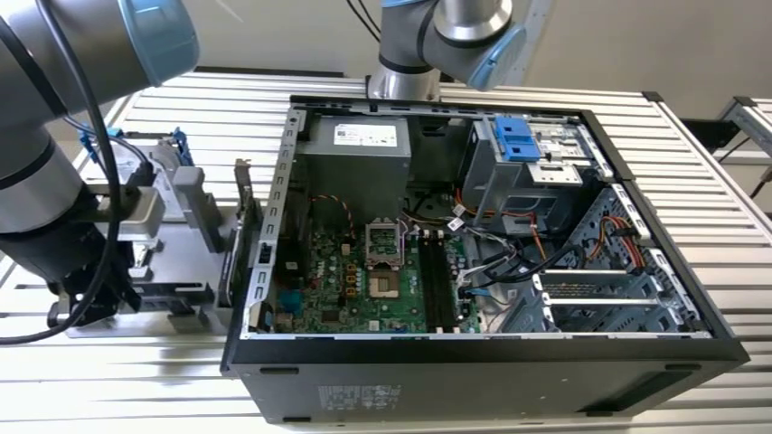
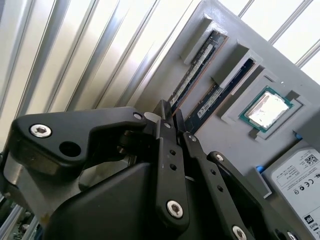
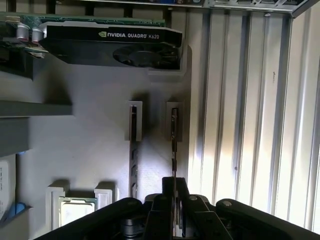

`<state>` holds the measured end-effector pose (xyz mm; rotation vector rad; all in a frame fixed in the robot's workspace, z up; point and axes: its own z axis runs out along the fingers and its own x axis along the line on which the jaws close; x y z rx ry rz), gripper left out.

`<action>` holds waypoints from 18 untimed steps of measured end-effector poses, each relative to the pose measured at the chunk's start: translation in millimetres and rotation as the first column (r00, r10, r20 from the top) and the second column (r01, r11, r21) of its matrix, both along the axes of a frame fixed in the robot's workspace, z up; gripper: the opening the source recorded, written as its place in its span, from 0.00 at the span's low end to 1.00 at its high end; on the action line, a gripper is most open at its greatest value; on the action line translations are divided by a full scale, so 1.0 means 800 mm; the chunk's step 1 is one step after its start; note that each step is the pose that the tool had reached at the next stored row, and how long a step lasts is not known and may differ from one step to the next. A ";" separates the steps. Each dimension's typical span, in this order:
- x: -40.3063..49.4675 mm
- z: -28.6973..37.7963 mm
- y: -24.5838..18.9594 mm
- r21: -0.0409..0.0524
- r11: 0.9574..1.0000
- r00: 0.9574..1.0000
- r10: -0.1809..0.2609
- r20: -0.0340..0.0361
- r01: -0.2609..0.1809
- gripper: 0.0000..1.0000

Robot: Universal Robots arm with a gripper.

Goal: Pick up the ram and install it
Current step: 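Pick up the ram and move it above insertion slot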

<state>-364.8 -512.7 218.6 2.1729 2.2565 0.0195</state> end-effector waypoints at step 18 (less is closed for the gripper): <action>0.000 0.0124 0.0000 0.000 1.000 1.000 0.000 0.000 0.000 0.00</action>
